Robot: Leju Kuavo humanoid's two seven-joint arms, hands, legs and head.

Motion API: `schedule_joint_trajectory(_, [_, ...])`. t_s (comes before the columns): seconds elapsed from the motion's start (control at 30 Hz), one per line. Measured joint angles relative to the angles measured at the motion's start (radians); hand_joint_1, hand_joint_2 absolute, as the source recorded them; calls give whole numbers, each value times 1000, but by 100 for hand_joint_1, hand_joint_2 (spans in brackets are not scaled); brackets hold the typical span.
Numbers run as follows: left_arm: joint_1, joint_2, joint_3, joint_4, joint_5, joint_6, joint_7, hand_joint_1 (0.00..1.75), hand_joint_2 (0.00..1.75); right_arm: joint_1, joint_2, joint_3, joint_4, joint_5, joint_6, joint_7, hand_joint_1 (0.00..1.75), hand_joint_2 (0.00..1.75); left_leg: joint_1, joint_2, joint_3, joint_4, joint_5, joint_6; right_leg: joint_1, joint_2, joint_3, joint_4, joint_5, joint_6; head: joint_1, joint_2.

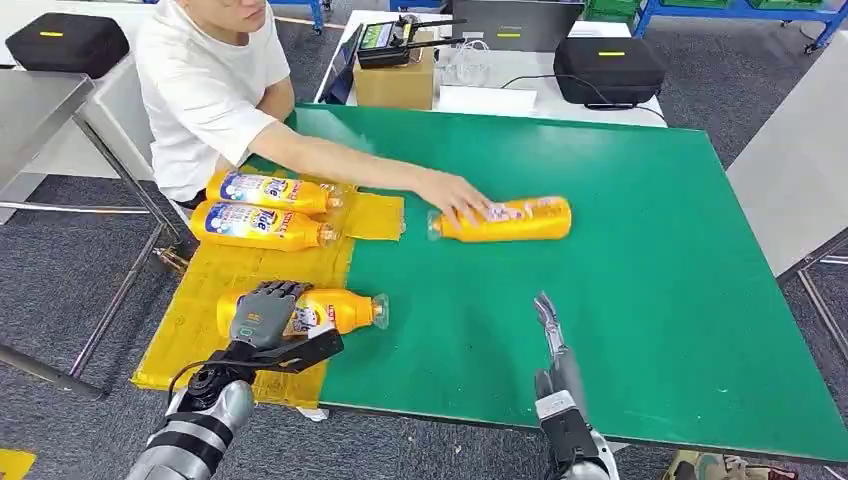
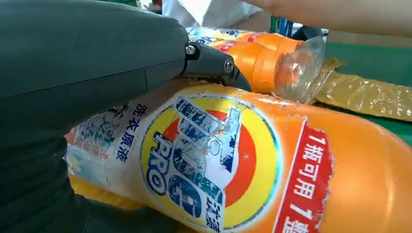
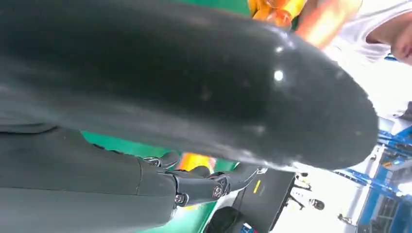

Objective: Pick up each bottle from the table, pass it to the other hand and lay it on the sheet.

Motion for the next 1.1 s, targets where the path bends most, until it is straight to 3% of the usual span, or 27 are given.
schedule_joint_trajectory(0.07, [-15,1,2,18,20,-26,-5,0,175,0,1,-2,3,0,6,0,0,0,0,0,3,0,0,0,0,0,3,0,0,0,0,0])
schedule_joint_trajectory(0.2, [-57,8,5,48,100,-135,-9,0,175,-6,3,-4,15,0,9,0,0,0,0,-1,11,-1,0,0,0,-1,12,0,0,0,0,0])
schedule_joint_trajectory(0.43, [-87,9,20,84,164,-158,-12,0,175,-18,8,-6,31,-3,10,-1,0,0,0,0,20,-2,0,0,0,0,20,0,-1,-1,0,0])
schedule_joint_trajectory(0.7, [-32,-14,81,2,587,-376,-166,0,175,-29,10,-6,53,-21,7,-26,0,0,0,-2,19,-1,0,0,0,-1,19,0,-3,2,0,0])
schedule_joint_trajectory(1.0, [61,-56,84,-114,655,-349,-204,0,175,-33,11,-6,70,-15,-17,-32,0,0,-1,-1,14,-1,-1,0,0,0,12,0,-3,2,0,0])
schedule_joint_trajectory(1.1, [141,-98,56,-214,672,-252,-221,0,175,-25,10,-6,70,102,-151,-4,0,0,-1,-1,8,0,0,0,0,0,6,0,-3,2,0,0])
